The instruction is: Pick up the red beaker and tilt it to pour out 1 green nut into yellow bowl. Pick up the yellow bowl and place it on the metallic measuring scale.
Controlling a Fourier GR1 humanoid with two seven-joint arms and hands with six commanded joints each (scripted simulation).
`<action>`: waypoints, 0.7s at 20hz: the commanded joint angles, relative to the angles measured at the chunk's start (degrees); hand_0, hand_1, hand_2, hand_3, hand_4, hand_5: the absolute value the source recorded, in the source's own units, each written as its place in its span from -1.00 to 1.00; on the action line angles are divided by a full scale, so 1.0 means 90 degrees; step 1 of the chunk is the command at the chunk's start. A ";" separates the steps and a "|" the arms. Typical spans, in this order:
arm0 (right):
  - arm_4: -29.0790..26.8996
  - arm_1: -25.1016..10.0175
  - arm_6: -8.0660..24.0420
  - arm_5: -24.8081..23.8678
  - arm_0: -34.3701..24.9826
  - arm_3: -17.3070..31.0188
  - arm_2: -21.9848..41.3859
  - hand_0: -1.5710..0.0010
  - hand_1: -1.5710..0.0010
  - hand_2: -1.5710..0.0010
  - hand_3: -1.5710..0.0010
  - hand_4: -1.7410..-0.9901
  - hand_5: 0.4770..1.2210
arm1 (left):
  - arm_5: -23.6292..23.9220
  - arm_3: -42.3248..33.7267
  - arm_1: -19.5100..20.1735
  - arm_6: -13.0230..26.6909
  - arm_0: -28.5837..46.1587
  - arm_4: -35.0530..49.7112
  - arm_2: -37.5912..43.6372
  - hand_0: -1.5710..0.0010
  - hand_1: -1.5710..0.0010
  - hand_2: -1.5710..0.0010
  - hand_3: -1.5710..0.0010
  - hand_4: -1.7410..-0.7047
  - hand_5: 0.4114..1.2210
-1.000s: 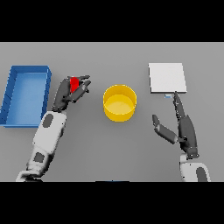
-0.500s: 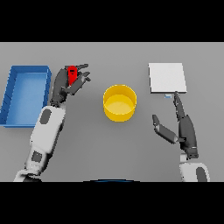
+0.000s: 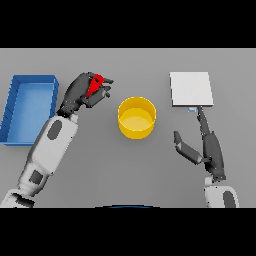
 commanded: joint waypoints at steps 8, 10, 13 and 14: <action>-0.0127 -0.0035 0.0018 0.0090 0.0036 -0.0173 -0.0031 1.00 1.00 1.00 1.00 0.28 -0.42 | -0.0225 0.0089 0.0639 0.1095 -0.0739 -0.1971 -0.1749 -1.00 -1.00 -1.00 -1.00 -1.00 0.81; -0.0092 0.0004 0.0033 0.0082 0.0064 -0.0172 0.0011 1.00 1.00 1.00 1.00 0.25 -0.40 | -0.0438 0.0246 0.0755 0.1174 -0.1093 -0.2263 -0.2026 -1.00 -1.00 -1.00 -1.00 -1.00 0.88; -0.0077 0.0022 0.0043 0.0096 0.0072 -0.0137 0.0040 1.00 1.00 1.00 1.00 0.22 -0.39 | -0.0660 0.0389 0.0892 0.1030 -0.1391 -0.2646 -0.2483 -1.00 -1.00 -1.00 -1.00 -0.90 0.94; -0.0072 0.0054 -0.0034 0.0080 0.0105 -0.0203 0.0065 1.00 1.00 1.00 1.00 0.22 -0.39 | -0.0773 0.0459 0.0965 0.0955 -0.1545 -0.2781 -0.2624 -1.00 -1.00 -1.00 -1.00 -0.82 0.95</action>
